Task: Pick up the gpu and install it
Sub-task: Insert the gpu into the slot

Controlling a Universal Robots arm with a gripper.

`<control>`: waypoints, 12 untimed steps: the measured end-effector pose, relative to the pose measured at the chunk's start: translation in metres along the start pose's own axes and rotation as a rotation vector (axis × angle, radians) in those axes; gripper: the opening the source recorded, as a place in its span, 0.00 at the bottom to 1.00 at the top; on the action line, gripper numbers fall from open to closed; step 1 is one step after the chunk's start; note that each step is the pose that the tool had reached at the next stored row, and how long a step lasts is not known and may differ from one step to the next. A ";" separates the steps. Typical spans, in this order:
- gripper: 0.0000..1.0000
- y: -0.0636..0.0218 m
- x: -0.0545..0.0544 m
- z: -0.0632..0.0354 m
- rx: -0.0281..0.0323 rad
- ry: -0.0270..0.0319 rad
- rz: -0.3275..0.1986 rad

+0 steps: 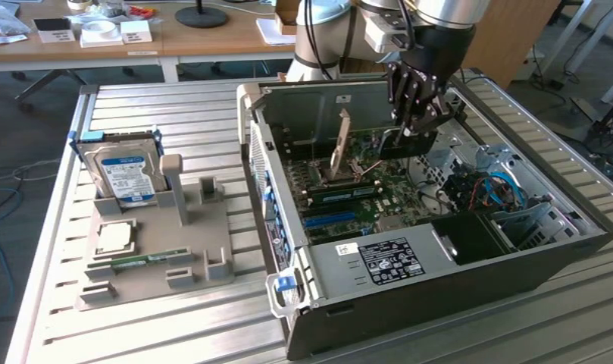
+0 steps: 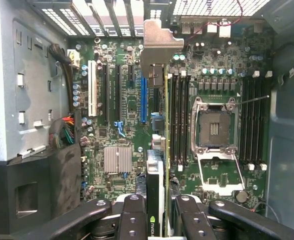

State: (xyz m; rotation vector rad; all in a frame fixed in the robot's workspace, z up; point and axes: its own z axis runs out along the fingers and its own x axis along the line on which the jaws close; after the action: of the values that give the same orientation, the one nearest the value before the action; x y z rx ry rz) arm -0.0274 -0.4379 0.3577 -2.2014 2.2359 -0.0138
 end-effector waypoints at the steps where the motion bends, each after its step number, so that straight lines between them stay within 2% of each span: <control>1: 0.27 0.0001 0.000 0.0007 0.0001 -0.0002 0.000; 12: 0.27 0.0049 0.008 0.0117 -0.0001 -0.0003 -0.001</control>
State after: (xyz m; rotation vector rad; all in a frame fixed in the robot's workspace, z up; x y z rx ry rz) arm -0.0322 -0.4460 0.3460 -2.2021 2.2351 -0.0134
